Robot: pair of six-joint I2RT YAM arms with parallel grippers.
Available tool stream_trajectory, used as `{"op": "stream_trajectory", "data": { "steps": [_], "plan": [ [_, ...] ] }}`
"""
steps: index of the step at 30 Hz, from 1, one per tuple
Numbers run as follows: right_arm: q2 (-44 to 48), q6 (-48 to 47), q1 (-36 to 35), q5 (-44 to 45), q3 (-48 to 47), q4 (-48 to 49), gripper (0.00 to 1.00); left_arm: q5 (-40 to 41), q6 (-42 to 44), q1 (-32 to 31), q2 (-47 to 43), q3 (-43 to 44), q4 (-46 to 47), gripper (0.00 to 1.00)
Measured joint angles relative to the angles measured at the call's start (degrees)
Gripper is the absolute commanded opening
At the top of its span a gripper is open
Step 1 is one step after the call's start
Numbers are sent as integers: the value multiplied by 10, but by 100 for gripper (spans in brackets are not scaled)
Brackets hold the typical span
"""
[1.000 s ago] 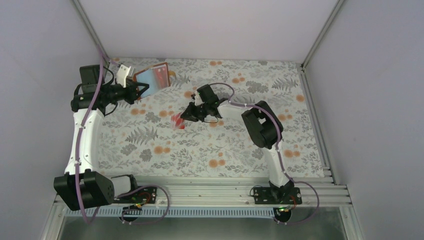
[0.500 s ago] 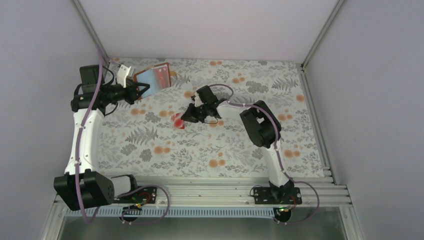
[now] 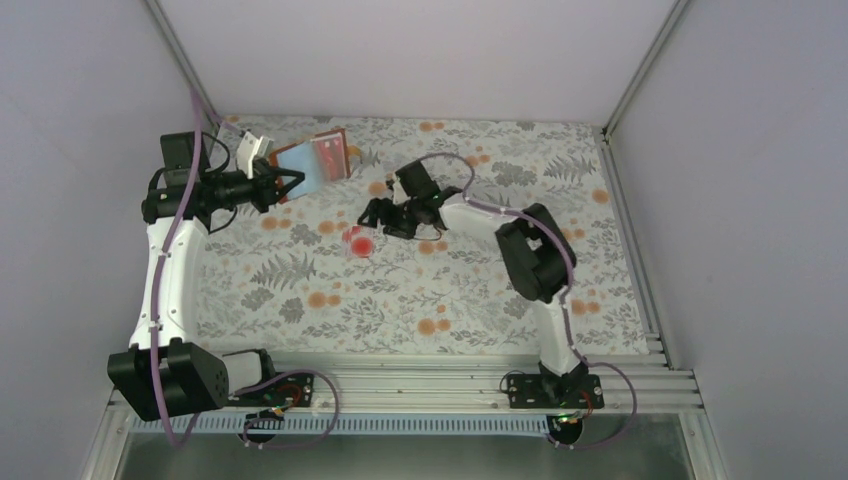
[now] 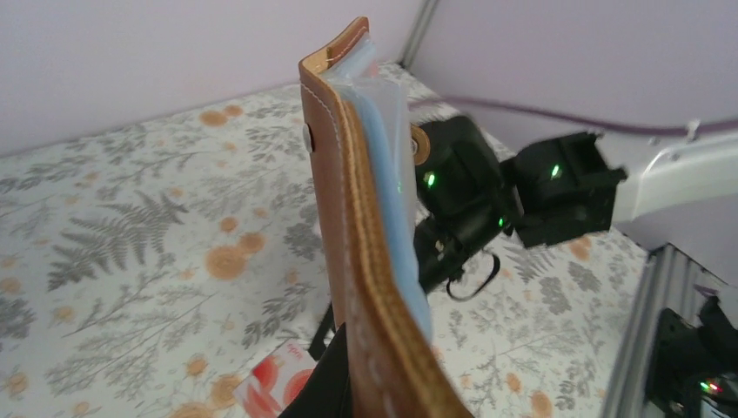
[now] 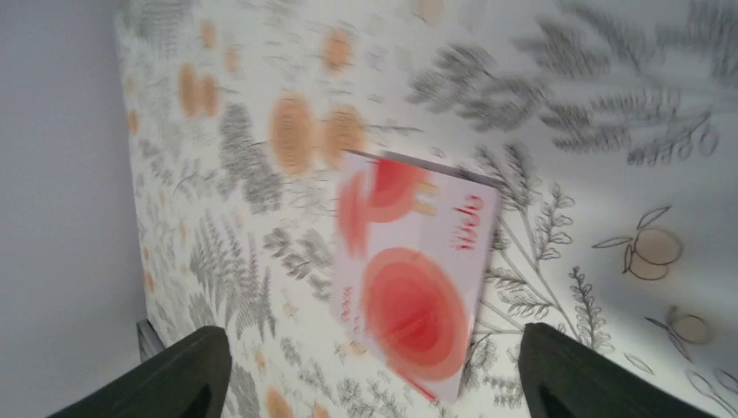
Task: Take the credit cards out of the card holder
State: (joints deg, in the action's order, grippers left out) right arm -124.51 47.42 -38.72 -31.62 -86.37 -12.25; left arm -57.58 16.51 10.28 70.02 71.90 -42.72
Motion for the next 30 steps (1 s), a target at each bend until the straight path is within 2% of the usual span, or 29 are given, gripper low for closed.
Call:
{"op": "stream_trajectory", "data": {
  "steps": [3, 7, 11, 13, 16, 21, 23, 27, 28, 30],
  "plan": [
    [70, -50, 0, 49, 1, -36, 96, -36, 19, 0, 0, 3, -18, 2],
    [250, -168, 10, 82, 30, -42, 99, -98, 76, -5, 0, 25, -69, 2],
    [447, -306, 31, -22, 64, -12, 99, -150, 141, -24, -5, 57, -121, 2],
    [500, -345, 30, -70, 66, 7, 99, -163, 156, -35, -12, 60, -132, 2],
    [517, -372, 20, -93, 65, 35, 99, -173, 176, -55, -20, 61, -149, 2],
    [441, -388, 16, -128, 66, 42, 99, -192, 222, -67, -28, 61, -187, 2],
    [403, -400, 10, -149, 65, 30, 81, -196, 234, -68, -32, 61, -196, 2],
    [376, -415, 3, -185, 65, 22, 15, -200, 249, -68, -35, 61, -205, 2],
    [377, -415, 3, -192, 65, 23, 6, -200, 251, -68, -34, 61, -205, 2],
    [380, -415, 3, -199, 65, 25, 4, -201, 256, -68, -34, 61, -209, 5]
  ]
}}
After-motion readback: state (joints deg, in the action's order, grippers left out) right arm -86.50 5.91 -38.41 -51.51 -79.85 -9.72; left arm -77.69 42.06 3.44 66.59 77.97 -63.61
